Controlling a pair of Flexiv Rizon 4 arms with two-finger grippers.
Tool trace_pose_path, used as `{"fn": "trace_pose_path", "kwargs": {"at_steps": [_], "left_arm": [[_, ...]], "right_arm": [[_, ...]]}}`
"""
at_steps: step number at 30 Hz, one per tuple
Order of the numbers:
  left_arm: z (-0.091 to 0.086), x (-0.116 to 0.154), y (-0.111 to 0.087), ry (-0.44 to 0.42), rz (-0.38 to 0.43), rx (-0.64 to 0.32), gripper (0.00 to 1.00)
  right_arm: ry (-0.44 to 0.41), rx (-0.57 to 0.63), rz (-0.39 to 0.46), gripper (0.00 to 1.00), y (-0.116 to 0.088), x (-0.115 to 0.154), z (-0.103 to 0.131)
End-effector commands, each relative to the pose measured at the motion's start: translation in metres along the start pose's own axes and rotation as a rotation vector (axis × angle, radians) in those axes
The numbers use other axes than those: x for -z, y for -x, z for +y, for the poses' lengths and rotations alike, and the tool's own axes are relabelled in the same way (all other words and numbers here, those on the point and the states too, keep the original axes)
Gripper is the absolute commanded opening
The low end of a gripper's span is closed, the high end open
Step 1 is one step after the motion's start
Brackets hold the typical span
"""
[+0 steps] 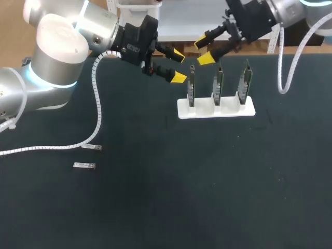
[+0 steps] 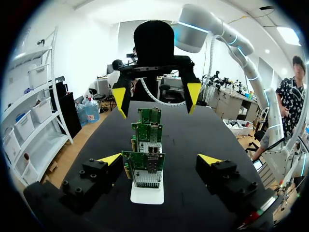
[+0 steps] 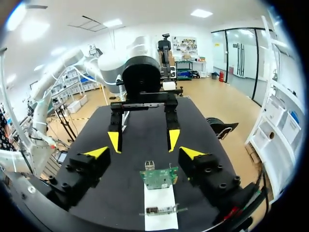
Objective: Pick up the optical module with the left hand, and insert it into the network port with the right hand.
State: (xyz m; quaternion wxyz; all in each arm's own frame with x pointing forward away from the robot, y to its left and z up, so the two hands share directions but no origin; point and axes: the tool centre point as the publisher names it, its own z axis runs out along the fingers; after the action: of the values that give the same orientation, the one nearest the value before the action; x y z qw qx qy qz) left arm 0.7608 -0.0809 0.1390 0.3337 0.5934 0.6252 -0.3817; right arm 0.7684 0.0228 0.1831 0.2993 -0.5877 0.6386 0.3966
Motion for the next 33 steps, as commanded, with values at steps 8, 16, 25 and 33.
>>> {"fn": "trace_pose_path", "kwargs": {"at_steps": [8,16,25,33], "left_arm": [[0.002,-0.001,0.001,-0.003,0.005,0.002,1.0],[0.002,-0.001,0.001,-0.003,0.005,0.002,1.0],[0.002,-0.001,0.001,-0.003,0.005,0.002,1.0],[0.002,-0.001,0.001,-0.003,0.005,0.002,1.0]], "right_arm": [[0.016,0.02,-0.02,0.0,-0.001,0.008,-0.006],[0.002,0.062,-0.003,0.0,-0.002,0.006,0.001],[-0.001,0.095,0.011,0.0,-0.006,0.009,0.009],[-0.017,0.084,0.007,0.0,-0.012,0.014,0.014]]}}
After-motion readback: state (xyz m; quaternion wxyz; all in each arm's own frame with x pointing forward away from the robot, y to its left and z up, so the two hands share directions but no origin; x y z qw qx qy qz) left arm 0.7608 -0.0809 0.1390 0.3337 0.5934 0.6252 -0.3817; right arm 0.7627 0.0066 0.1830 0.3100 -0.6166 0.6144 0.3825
